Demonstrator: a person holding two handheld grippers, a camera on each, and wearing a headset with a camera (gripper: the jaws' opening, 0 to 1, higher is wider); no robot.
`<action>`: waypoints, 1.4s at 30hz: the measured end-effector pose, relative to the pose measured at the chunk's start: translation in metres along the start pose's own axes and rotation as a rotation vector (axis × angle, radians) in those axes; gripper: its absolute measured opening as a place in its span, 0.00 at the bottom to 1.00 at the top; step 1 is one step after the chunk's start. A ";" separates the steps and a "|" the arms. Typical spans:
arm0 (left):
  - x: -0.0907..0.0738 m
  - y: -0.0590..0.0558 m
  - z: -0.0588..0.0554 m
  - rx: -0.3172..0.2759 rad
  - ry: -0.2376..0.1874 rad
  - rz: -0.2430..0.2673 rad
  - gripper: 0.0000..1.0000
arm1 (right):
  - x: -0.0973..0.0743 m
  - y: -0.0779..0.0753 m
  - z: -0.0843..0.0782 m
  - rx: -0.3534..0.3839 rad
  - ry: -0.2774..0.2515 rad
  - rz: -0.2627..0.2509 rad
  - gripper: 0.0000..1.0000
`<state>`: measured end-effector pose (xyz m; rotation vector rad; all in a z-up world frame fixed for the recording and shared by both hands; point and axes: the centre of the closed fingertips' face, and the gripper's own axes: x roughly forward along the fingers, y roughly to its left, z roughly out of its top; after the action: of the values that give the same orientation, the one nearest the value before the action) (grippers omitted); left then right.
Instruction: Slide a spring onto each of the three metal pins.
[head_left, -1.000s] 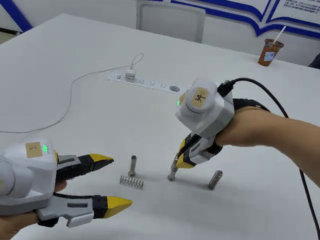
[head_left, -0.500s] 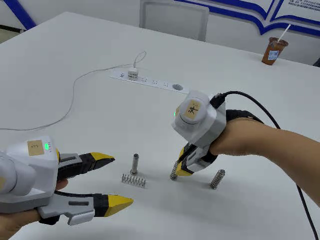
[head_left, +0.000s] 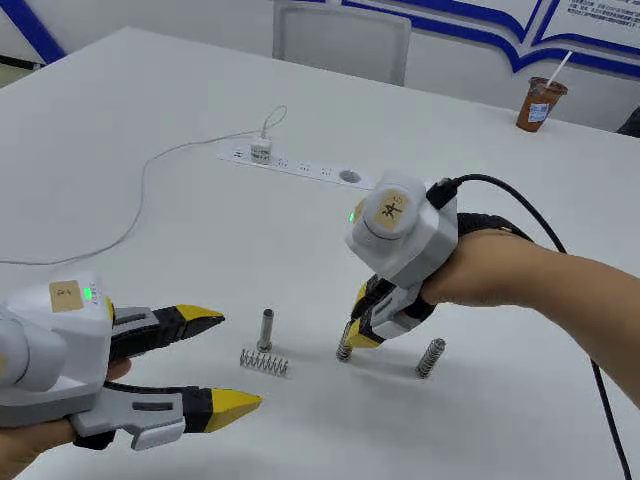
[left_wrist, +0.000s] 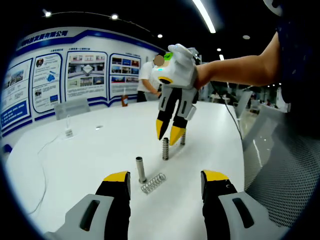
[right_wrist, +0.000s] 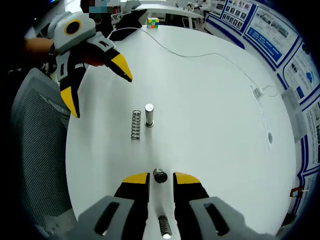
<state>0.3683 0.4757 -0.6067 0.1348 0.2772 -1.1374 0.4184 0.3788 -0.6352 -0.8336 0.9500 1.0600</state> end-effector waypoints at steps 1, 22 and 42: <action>0.000 0.000 0.000 0.001 0.000 -0.001 0.58 | -0.003 0.002 0.006 -0.007 -0.019 -0.005 0.20; -0.005 0.003 -0.002 0.001 0.011 0.011 0.58 | 0.046 0.037 0.049 -0.003 -0.095 0.060 0.15; -0.006 0.001 -0.006 0.001 0.027 0.010 0.57 | 0.069 0.044 0.044 0.018 -0.060 0.087 0.12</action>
<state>0.3661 0.4829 -0.6106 0.1525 0.2999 -1.1262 0.3996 0.4535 -0.6875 -0.7470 0.9503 1.1435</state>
